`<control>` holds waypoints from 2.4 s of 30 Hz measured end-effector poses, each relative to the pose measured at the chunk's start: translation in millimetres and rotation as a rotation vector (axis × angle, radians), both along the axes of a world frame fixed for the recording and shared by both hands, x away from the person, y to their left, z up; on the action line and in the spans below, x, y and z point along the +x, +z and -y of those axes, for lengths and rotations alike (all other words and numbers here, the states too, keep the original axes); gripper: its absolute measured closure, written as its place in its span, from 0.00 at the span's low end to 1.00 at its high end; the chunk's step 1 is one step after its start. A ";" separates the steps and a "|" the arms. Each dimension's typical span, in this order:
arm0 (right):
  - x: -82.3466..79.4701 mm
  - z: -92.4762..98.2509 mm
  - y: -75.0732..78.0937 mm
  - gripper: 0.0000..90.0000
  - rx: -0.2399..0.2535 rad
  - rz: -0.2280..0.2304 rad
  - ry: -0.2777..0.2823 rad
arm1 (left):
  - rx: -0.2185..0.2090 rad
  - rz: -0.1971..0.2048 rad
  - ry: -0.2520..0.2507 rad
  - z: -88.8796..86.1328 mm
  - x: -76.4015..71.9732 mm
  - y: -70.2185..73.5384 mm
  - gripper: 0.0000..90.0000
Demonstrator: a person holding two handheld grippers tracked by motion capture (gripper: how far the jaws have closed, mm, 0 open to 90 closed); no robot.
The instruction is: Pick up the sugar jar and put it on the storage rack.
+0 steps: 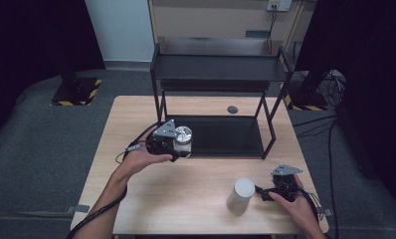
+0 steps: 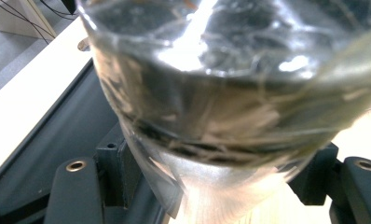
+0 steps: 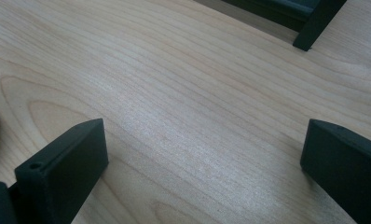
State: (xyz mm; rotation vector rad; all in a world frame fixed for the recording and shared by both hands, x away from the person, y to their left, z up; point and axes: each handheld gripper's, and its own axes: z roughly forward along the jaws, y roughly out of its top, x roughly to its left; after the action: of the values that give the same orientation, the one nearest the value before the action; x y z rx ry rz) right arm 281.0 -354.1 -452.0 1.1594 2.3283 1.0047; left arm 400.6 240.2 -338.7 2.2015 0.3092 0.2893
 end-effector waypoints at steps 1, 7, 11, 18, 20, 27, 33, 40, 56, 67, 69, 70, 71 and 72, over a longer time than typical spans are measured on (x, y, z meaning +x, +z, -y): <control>0.0 0.0 0.0 0.01 0.000 0.000 0.000 | 0.000 0.000 0.000 0.0 0.0 0.0 0.33; 0.1 0.1 0.0 0.01 0.000 0.000 0.000 | -0.008 0.006 -0.005 1.2 7.0 5.6 0.33; 0.0 0.0 0.0 0.01 0.001 -0.001 0.000 | -0.011 0.010 -0.010 4.0 13.2 10.1 0.33; 0.2 -0.2 0.0 0.01 0.000 0.000 0.000 | -0.014 0.014 -0.015 6.3 21.6 19.4 0.33; 0.4 -0.5 -0.1 0.01 0.000 0.001 0.000 | -0.015 0.017 -0.016 6.8 23.4 23.3 0.33; 1.5 -1.2 -0.2 0.01 0.002 0.000 0.000 | -0.004 0.034 -0.026 9.7 26.4 42.4 0.33; 1.9 -1.4 -0.2 0.01 0.002 0.000 0.001 | 0.001 0.041 -0.028 12.0 25.8 57.4 0.33; 1.8 -1.4 -0.2 0.01 0.001 0.000 0.000 | 0.012 0.053 -0.033 16.9 20.1 78.6 0.33; 1.8 -1.5 -0.1 0.01 0.001 0.000 0.000 | 0.014 0.062 -0.033 16.8 14.7 111.5 0.33; 1.7 -1.5 -0.4 0.01 0.001 0.002 0.000 | 0.013 0.083 -0.015 21.1 6.7 142.0 0.33; 1.7 -1.5 -0.4 0.01 0.001 0.002 0.000 | 0.011 0.084 -0.011 21.5 5.8 146.1 0.33; 1.7 -1.5 -0.4 0.01 0.001 0.002 0.000 | 0.013 0.084 -0.007 22.0 5.3 148.1 0.33; 1.7 -1.5 -0.4 0.01 0.001 0.002 0.000 | 0.016 0.085 -0.007 22.5 5.1 150.2 0.33; 1.7 -1.5 -0.4 0.01 0.001 0.002 0.000 | 0.012 0.085 -0.005 22.9 4.5 151.6 0.33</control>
State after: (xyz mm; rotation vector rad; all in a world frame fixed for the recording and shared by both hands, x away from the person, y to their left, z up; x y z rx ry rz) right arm 282.8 -352.6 -452.3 1.1579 2.3268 1.0072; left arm 405.1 217.4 -187.2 2.1947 0.2553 0.3819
